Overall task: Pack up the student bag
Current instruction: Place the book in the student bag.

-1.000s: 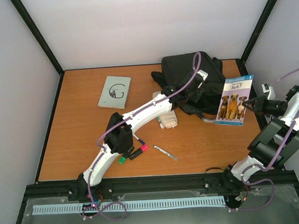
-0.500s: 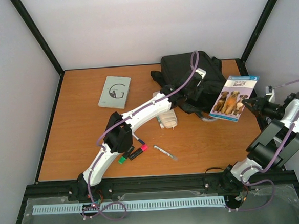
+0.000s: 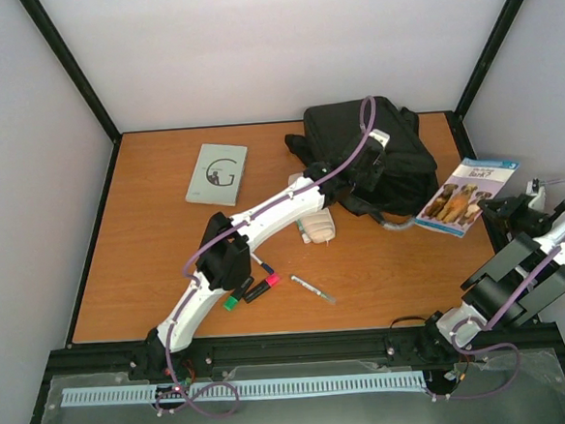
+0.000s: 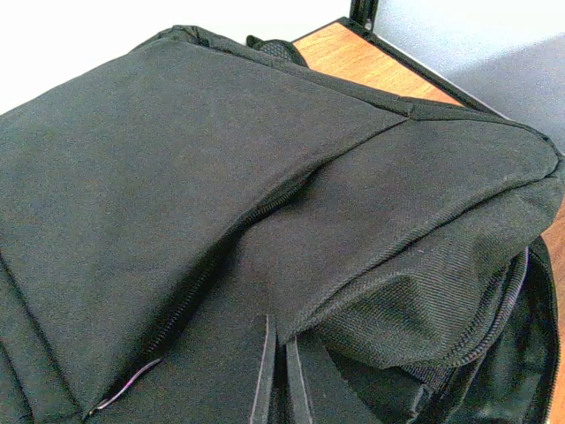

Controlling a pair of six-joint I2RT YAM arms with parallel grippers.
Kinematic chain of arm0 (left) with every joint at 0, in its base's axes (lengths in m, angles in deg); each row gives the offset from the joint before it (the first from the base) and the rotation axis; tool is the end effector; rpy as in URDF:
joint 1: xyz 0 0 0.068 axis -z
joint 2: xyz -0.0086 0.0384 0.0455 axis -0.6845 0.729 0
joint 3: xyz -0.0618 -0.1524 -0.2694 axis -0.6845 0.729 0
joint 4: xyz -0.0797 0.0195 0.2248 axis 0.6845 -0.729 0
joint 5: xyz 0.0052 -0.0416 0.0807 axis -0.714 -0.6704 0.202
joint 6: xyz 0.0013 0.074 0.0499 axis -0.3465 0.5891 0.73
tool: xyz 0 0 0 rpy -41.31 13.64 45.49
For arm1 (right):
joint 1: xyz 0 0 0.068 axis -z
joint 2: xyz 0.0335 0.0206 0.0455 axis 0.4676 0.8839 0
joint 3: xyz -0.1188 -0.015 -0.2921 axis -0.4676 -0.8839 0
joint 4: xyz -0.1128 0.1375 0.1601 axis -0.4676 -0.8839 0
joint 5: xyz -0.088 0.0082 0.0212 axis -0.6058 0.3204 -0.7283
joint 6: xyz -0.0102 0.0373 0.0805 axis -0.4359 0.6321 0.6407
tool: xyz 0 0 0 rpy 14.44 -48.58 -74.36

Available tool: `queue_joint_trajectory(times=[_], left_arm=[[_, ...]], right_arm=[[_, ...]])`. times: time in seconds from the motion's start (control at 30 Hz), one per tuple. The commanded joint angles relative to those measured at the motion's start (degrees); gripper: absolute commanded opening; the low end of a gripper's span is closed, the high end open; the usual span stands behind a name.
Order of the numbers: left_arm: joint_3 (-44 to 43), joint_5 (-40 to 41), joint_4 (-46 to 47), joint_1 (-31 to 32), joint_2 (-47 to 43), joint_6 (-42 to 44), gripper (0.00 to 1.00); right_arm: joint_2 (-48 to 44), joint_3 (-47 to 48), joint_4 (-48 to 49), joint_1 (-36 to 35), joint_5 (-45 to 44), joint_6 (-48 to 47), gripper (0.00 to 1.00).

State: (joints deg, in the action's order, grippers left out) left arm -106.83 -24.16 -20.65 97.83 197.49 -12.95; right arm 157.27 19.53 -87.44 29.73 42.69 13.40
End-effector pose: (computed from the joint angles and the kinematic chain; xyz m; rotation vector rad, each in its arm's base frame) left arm 0.3638 -0.4708 0.2862 0.6424 2.0356 -0.3383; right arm 0.1830 -0.1557 0.3031 0.7457 2.0959 1.0725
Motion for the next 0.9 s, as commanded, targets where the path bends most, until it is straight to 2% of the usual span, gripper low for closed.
queue_joint_trajectory(times=[0.0,0.2,0.57,0.87], left_arm=[[-0.9,1.47,3.5,-0.25,-2.73,-1.32,0.01],[-1.08,0.77,3.83,-0.24,-2.82,-1.45,0.01],[-0.64,-3.14,4.23,-0.23,-4.17,-0.4,0.01],[5.08,-8.78,8.04,-0.23,-8.16,1.32,0.01]], right_arm=[[0.28,-2.09,-0.68,0.4,3.41,0.96,0.03],[0.47,-4.93,-0.65,-1.77,4.18,1.2,0.03],[0.69,-7.75,0.41,-12.73,5.85,2.35,0.03],[5.27,-6.59,-1.3,-21.32,6.3,-0.42,0.03]])
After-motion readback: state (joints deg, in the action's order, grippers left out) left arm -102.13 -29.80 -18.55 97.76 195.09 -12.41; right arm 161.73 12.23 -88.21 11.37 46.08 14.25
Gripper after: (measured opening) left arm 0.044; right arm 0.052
